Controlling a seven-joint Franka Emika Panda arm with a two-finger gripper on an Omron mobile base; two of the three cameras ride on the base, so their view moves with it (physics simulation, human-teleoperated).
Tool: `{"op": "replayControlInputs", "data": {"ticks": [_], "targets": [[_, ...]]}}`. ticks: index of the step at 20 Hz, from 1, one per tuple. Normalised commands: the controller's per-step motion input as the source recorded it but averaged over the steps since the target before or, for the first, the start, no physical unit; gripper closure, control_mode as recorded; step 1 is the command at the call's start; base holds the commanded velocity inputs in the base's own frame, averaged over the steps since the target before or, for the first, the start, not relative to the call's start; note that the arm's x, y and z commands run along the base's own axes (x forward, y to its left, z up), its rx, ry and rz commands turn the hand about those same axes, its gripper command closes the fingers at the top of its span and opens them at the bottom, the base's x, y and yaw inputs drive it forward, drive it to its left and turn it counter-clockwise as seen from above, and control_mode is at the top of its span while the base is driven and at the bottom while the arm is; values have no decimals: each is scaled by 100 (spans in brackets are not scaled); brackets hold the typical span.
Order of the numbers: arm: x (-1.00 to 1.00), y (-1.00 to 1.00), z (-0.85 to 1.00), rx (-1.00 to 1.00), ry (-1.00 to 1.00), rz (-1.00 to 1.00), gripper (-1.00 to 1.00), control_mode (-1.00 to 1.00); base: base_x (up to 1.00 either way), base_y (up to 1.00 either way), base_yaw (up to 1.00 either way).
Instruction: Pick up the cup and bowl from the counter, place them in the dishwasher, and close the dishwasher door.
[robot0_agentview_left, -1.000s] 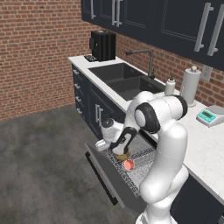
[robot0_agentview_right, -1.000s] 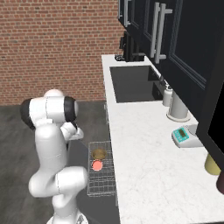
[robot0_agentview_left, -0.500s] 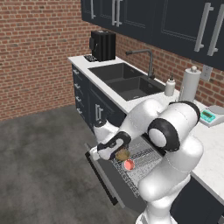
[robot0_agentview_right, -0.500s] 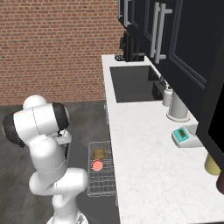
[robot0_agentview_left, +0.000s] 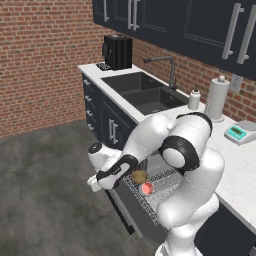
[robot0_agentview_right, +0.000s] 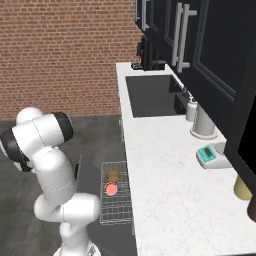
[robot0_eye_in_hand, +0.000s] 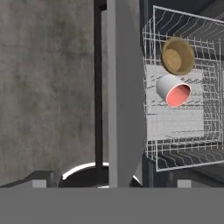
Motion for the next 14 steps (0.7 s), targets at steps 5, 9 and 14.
{"op": "replayControlInputs", "data": {"ticks": [5, 9, 14], "targets": [[0, 44, -57, -13, -10, 0, -100, -100, 0, 0, 0], [20, 64, -47, -17, 0, 0, -100, -100, 0, 0, 0], [25, 25, -21, -14, 1, -7, -100, -100, 0, 0, 0]]}}
